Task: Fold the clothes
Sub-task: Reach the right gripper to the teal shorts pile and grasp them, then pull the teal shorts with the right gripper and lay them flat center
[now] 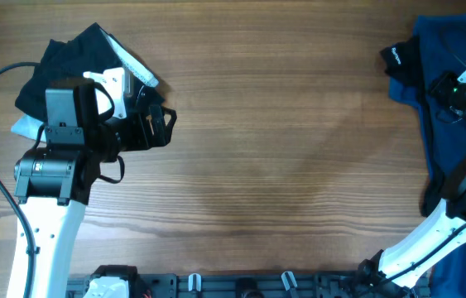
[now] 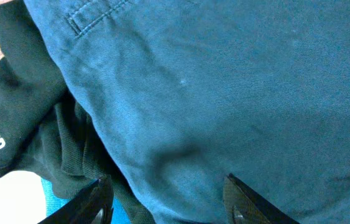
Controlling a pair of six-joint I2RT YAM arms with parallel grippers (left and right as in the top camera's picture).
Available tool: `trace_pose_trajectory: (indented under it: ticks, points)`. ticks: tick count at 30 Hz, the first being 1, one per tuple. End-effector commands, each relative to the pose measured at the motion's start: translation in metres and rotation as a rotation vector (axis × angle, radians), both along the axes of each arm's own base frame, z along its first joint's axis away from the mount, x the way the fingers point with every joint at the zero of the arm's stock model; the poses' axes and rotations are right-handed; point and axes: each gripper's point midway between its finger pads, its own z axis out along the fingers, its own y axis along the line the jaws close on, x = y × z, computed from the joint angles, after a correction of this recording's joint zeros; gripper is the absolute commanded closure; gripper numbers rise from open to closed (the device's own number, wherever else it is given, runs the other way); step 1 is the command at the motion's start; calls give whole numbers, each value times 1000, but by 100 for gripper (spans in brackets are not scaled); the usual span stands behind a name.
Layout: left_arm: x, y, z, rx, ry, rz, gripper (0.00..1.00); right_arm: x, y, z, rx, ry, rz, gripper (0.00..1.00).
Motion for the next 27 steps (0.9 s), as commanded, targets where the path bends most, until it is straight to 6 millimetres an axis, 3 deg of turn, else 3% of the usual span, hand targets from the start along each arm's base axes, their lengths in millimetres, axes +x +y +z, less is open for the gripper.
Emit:
trace_pose_trajectory:
  ticks: [1,3,6,8,9,11,12,13,16,18,22,24,27]
  points:
    - [1,-5,7,-14,-15,-22,0,1,-1,-21,-40,60,4,43]
    - [0,-6,7,-20,-14,-27,0,1,4,-34,-56,95,16,41]
    - [0,-7,8,-22,-14,-29,0,3,8,-35,-85,108,27,41]
    - [0,-7,8,-22,-14,-29,0,0,2,-36,-136,142,-1,46]
    - [0,-7,8,-22,-14,-29,0,-3,0,-36,-150,154,-12,56]
    - [0,-7,8,-22,-15,-29,0,-5,-2,-31,-160,159,-20,87]
    - [0,-7,8,-22,-15,-29,0,-4,-2,-25,-160,149,-27,96]
    - [0,-7,8,-22,-15,-29,0,-3,-3,-15,-163,129,-35,96]
    - [0,-7,8,-22,-15,-29,0,6,-2,46,-194,7,-36,96]
    - [0,-7,8,-22,-14,-29,0,14,15,97,-165,-121,24,95]
    - [0,-7,8,-22,-15,-29,0,16,64,164,-81,-282,173,96]
    - [0,-6,8,-21,-15,-29,0,17,99,178,-34,-309,261,96]
    - [0,-6,8,-21,-15,-29,0,17,160,171,61,-271,395,96]
